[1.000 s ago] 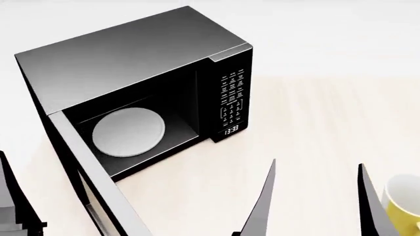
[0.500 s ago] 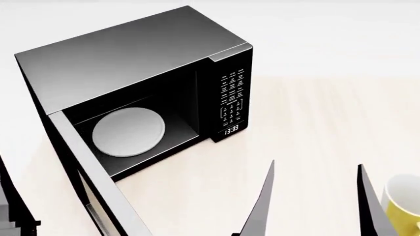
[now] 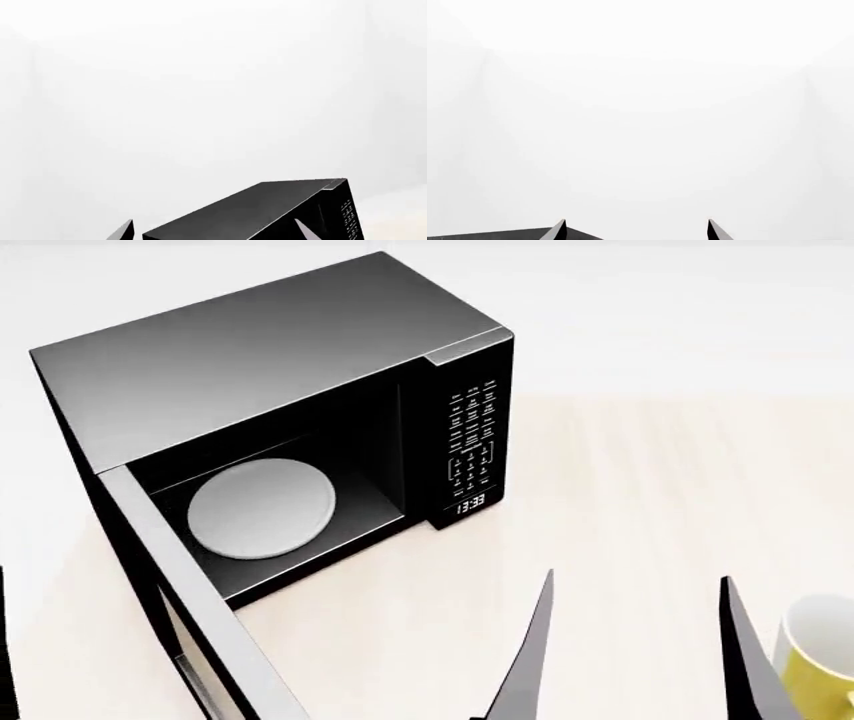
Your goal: Close the microwave.
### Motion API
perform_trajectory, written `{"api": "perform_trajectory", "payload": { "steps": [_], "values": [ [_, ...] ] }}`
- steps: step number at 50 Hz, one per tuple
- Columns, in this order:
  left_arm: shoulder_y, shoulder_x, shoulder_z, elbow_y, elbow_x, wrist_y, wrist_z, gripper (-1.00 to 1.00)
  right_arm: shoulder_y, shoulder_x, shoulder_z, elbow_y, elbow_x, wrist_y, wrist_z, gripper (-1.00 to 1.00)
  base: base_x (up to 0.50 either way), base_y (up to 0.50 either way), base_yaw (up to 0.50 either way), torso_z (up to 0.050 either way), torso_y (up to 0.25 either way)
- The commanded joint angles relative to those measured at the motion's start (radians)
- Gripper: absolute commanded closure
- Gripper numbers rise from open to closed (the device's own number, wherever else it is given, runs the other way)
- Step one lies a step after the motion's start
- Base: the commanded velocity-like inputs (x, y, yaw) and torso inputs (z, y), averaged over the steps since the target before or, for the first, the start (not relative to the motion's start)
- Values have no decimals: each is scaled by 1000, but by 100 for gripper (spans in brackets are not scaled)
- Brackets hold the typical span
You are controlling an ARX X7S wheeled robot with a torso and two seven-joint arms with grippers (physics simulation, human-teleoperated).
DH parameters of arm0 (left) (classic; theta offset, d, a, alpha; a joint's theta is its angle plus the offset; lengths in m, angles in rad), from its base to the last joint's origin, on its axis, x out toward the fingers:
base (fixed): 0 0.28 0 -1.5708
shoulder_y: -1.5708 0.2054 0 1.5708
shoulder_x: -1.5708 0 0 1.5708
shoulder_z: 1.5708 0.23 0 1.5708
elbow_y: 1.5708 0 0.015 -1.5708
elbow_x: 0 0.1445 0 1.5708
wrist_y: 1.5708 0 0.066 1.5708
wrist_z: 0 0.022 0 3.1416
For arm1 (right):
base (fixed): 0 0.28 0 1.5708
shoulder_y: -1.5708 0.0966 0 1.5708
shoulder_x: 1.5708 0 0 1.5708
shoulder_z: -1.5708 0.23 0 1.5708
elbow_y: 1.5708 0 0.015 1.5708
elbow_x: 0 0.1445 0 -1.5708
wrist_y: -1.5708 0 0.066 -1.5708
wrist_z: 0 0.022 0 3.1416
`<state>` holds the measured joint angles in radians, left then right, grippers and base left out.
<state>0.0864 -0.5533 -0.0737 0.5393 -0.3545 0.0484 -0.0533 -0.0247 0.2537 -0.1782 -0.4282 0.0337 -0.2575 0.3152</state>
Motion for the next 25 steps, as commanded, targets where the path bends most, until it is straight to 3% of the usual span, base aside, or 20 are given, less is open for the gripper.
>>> {"api": "perform_trajectory", "payload": {
  "steps": [1,8,25],
  "values": [
    [32,-154,23,-56,-106,39,276,-100,1,-4,-2,13,-9,-4,-10,-100,0,0,0,0,0],
    [0,-219,70,-123,-145,45,418,-100,0,-2,-10,20,-10,-7,-9,-100,0,0,0,0,0],
    [-101,-204,130,-257,-136,49,494,-100,-2,5,-21,30,-12,-6,-3,-100,0,0,0,0,0]
  ]
}}
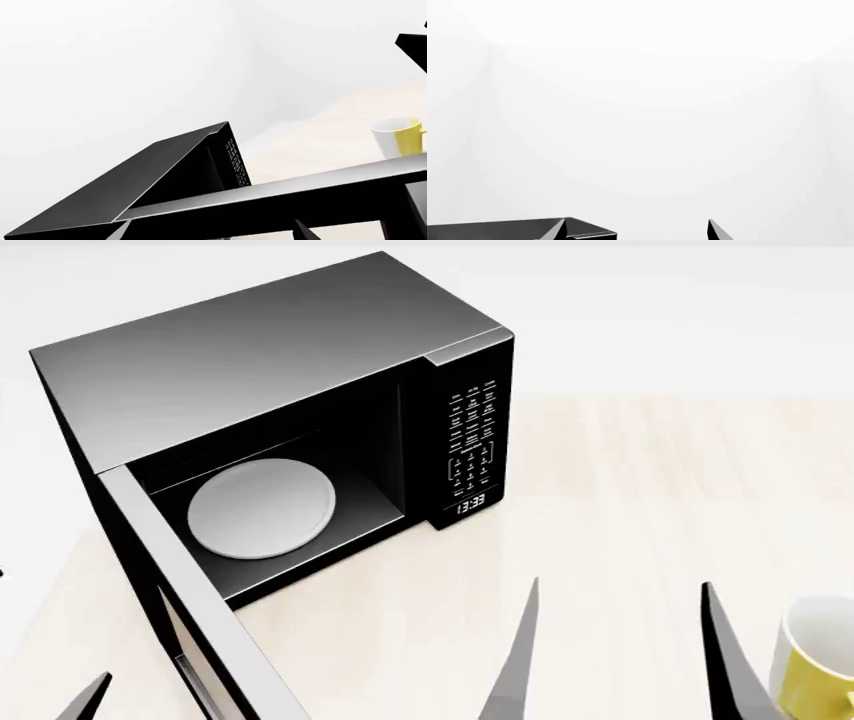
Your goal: Close the microwave.
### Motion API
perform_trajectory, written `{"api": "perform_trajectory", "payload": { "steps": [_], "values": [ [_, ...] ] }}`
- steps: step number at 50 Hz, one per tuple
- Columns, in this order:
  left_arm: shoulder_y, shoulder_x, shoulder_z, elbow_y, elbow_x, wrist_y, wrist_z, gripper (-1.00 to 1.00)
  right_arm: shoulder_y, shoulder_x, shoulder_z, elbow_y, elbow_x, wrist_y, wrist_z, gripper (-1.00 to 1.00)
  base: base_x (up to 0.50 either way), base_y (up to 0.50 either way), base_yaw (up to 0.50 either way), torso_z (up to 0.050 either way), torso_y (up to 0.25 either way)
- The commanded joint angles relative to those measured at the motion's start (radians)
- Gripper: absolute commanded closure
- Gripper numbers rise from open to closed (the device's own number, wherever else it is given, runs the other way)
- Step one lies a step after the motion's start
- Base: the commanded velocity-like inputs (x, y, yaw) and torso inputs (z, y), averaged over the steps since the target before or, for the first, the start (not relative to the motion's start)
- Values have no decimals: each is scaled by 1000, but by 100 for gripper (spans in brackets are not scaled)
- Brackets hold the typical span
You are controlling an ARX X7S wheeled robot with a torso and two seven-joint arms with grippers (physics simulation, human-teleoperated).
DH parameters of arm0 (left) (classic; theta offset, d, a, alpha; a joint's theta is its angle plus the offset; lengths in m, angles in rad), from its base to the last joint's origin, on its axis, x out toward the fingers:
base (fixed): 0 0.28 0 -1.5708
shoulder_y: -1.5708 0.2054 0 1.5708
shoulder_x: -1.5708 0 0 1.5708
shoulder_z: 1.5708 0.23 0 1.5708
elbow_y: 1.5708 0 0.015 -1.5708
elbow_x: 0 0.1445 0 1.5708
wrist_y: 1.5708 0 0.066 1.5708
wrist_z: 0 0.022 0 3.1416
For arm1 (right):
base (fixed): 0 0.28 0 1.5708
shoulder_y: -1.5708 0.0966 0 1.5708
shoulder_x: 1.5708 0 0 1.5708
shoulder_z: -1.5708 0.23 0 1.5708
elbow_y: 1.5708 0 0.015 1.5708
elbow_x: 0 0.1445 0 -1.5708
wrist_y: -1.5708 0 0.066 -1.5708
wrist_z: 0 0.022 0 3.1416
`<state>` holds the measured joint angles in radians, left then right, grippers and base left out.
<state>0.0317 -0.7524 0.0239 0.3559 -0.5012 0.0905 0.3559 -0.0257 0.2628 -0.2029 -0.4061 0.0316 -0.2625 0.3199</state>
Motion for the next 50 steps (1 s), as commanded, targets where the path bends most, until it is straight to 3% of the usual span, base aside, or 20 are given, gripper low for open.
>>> {"api": "perform_trajectory", "payload": {
  "steps": [1,13,25,50],
  "values": [
    [-48,-6,36,-75,15,7,87,-100,-1,-4,3,8,-10,-1,-6,-100,0,0,0,0,0],
    [-146,17,130,-153,74,-8,155,-100,1,-1,-3,18,-12,-1,-1,-100,0,0,0,0,0],
    [-233,89,206,-239,125,13,189,-100,6,3,-8,29,-5,2,4,-100,0,0,0,0,0],
    [-276,205,291,-371,182,89,216,-100,6,11,-15,38,1,-3,16,-100,0,0,0,0,0]
  ]
}}
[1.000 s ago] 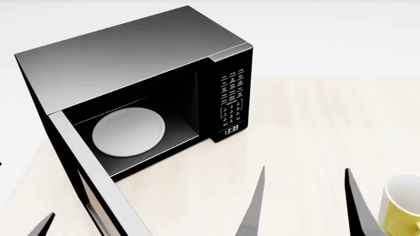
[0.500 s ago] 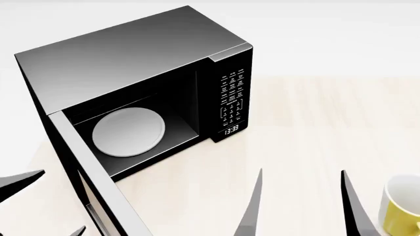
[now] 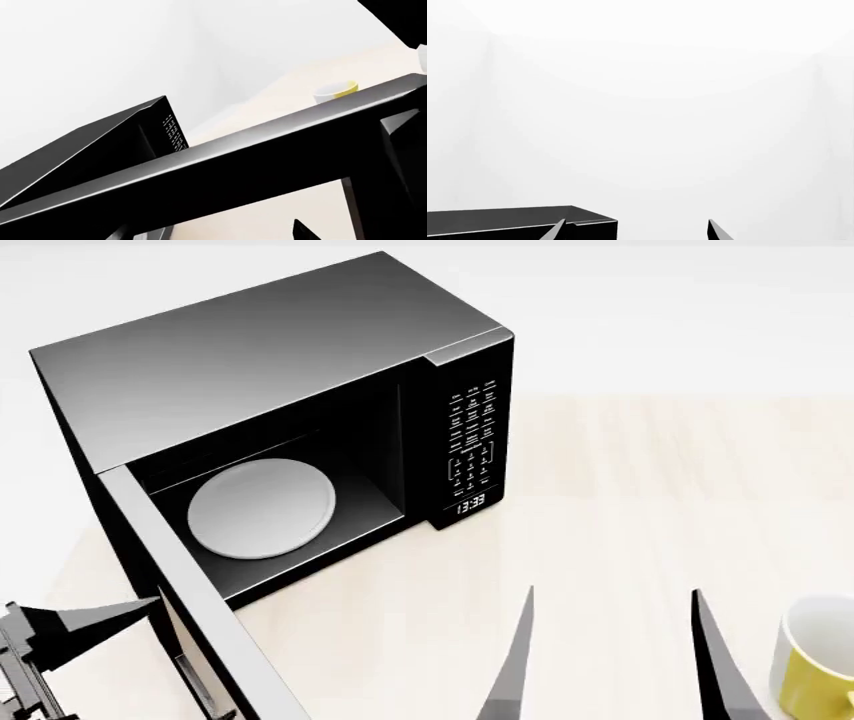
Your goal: Close the microwave.
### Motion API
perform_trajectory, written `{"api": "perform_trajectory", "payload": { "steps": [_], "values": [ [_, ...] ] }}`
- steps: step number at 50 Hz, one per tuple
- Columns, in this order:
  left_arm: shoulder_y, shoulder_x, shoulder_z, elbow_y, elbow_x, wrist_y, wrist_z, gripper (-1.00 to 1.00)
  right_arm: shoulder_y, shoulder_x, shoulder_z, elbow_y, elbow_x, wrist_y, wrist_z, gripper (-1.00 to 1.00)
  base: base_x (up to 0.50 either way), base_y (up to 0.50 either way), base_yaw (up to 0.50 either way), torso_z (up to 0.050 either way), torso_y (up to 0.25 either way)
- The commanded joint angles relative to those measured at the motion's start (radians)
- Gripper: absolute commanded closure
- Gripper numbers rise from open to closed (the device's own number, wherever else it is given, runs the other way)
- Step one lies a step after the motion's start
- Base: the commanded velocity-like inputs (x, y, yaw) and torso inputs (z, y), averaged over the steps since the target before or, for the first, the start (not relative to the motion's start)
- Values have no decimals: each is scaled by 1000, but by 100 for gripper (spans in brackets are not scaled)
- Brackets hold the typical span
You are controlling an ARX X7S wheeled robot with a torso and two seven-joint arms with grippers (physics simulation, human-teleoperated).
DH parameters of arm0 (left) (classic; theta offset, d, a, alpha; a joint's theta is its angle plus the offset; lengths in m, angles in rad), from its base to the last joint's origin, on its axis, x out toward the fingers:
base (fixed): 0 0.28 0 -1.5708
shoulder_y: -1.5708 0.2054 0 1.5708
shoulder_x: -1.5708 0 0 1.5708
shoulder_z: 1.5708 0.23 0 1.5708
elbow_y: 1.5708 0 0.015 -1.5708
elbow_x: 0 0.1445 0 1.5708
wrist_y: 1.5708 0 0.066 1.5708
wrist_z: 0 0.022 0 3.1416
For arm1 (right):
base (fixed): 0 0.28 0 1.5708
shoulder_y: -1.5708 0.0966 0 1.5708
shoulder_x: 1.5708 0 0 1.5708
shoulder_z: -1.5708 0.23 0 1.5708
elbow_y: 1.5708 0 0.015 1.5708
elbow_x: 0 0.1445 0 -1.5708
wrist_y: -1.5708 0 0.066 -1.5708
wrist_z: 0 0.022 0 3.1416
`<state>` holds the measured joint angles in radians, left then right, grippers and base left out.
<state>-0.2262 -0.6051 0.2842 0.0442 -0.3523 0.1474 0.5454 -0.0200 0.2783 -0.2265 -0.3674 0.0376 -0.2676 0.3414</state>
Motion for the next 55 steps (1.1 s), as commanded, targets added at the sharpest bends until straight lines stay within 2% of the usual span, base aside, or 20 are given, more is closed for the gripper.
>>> {"api": "perform_trajectory", "payload": {
  "steps": [1,20,40,55],
  "values": [
    [-18,60,33,-64,35,35,28,-100,0,-5,9,-1,-4,3,-5,-100,0,0,0,0,0],
    [-56,122,57,-142,57,77,25,-100,2,-1,1,21,4,-8,2,-100,0,0,0,0,0],
    [-132,201,48,-248,111,131,-45,-100,5,6,-4,38,6,-18,10,-100,0,0,0,0,0],
    [-156,230,57,-285,125,148,-60,-100,8,11,-3,43,11,-19,17,-100,0,0,0,0,0]
  ]
}}
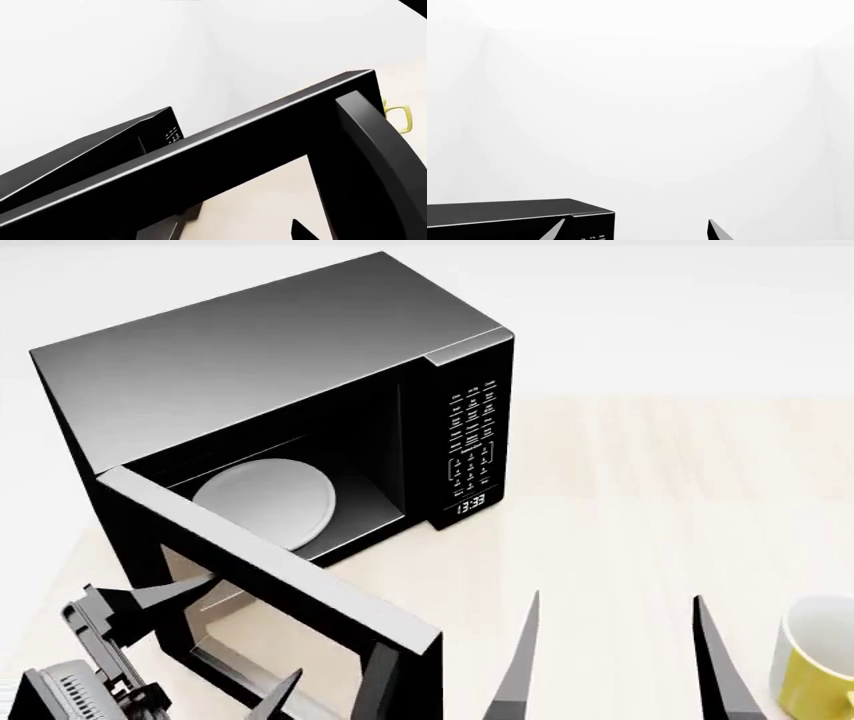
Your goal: Close the microwave.
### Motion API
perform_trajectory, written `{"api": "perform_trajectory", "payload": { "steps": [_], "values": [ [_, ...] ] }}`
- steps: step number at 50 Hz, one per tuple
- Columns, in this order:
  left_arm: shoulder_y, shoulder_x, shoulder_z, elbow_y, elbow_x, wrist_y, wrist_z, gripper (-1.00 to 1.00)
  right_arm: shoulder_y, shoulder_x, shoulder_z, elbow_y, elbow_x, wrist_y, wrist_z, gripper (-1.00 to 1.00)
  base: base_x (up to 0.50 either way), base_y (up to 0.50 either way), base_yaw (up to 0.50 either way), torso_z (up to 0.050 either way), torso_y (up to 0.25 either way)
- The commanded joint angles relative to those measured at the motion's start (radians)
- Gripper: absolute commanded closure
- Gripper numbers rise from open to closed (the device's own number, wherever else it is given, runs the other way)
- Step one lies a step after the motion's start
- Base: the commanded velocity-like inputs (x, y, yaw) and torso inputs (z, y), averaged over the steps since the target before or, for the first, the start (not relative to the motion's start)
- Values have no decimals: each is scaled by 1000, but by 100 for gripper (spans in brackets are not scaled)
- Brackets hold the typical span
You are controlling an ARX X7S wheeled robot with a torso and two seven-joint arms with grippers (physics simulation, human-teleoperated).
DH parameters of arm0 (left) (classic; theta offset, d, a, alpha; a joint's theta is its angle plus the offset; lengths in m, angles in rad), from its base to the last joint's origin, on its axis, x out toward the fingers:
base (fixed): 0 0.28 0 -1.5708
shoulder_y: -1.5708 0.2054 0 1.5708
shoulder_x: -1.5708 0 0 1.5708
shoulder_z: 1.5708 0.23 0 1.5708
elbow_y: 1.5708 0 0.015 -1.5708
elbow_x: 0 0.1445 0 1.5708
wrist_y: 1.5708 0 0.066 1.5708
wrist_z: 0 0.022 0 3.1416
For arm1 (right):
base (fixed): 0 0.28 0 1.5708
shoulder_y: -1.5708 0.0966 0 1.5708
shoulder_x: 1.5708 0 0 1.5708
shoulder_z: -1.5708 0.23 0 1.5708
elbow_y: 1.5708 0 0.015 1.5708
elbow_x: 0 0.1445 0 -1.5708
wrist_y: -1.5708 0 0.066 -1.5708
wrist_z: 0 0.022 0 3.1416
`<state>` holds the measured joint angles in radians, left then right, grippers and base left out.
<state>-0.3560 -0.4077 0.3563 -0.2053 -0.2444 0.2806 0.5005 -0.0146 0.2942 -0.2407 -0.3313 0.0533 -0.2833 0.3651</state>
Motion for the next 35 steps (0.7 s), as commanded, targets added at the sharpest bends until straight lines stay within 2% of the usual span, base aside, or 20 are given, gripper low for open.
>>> {"api": "perform_trajectory", "payload": {
  "steps": [1,35],
  "values": [
    [-29,36,-15,-40,18,17,-18,-100,3,-4,10,6,-5,-2,-6,-100,0,0,0,0,0],
    [-126,118,-31,-238,79,96,-118,-100,9,7,7,29,2,-12,8,-100,0,0,0,0,0]
  ]
}}
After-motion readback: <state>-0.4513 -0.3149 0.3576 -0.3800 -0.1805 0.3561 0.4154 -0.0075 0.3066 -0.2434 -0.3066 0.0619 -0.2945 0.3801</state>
